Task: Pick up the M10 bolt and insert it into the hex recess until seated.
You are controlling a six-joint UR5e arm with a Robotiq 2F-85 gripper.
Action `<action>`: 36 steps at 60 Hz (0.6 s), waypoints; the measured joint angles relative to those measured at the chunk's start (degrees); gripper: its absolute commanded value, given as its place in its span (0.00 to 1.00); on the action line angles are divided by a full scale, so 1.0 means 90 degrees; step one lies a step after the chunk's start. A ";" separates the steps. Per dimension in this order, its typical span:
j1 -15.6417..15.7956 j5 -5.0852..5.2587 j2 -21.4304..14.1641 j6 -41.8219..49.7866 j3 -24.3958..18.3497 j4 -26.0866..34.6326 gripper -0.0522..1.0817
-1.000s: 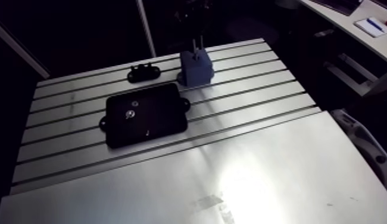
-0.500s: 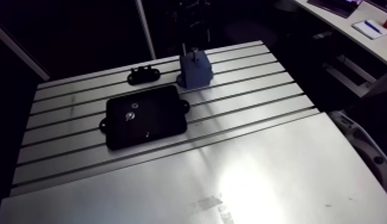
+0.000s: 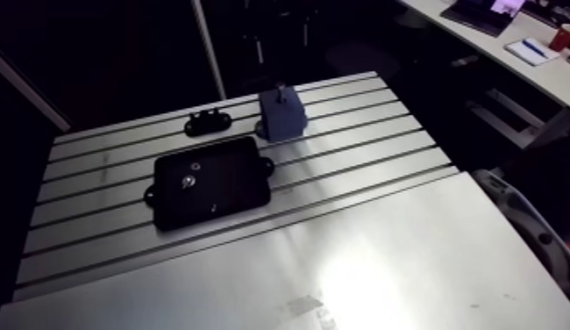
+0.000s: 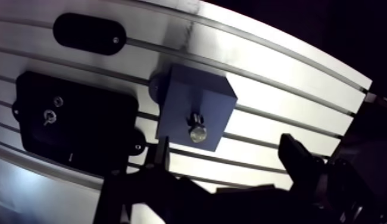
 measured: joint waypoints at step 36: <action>-0.0051 0.0278 -0.0203 0.2020 -0.0012 0.0807 0.98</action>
